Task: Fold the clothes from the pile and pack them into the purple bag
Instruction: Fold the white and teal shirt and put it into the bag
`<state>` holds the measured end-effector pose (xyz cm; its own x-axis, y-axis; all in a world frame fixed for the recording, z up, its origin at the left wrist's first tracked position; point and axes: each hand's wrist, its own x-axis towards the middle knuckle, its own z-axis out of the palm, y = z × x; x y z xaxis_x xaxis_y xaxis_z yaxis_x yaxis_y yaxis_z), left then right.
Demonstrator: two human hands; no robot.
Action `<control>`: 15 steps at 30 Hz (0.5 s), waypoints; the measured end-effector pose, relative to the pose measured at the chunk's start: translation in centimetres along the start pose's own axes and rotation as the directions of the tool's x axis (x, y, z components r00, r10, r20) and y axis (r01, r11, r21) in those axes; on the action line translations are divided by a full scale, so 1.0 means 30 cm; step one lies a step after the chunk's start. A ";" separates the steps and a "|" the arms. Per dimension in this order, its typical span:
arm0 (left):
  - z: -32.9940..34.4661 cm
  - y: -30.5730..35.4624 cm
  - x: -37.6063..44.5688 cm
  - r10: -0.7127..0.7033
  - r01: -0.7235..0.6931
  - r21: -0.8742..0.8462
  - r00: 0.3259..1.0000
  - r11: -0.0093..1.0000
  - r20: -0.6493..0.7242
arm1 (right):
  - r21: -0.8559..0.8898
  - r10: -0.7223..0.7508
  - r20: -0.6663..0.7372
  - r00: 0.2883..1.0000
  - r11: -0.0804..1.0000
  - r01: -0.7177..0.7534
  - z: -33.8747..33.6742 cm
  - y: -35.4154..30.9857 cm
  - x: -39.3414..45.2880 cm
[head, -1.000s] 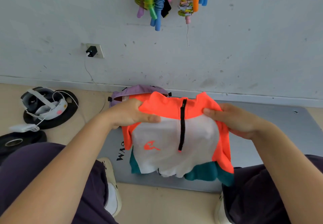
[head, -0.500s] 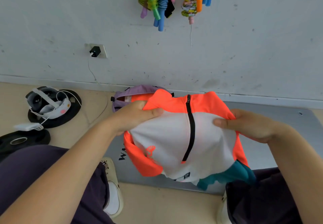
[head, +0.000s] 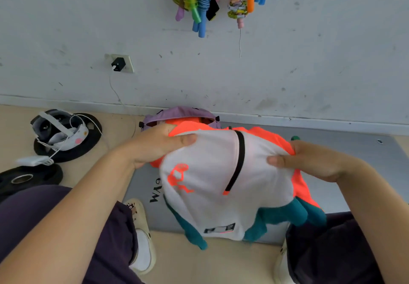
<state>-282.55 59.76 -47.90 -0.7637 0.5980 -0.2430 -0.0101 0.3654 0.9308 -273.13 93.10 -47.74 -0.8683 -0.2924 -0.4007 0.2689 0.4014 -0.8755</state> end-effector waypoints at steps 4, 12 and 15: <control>-0.019 0.010 0.000 -0.036 0.031 0.089 0.998 0.996 0.059 | 0.137 0.005 -0.086 0.996 0.991 0.007 0.001 0.007 0.014; -0.063 -0.042 0.029 -0.036 0.053 0.133 0.991 0.990 -0.131 | -0.154 -0.007 -0.193 0.981 0.988 -0.023 -0.039 0.031 0.031; -0.046 -0.029 0.064 0.002 0.006 0.026 0.952 1.000 -0.308 | 0.103 -0.075 -0.388 0.918 0.987 0.124 -0.038 0.017 0.057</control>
<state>-284.91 59.61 -48.79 -0.9253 0.3503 -0.1455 0.0019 0.3879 0.9217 -274.95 93.80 -48.57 -0.9795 0.0385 -0.1979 0.2008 0.2709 -0.9414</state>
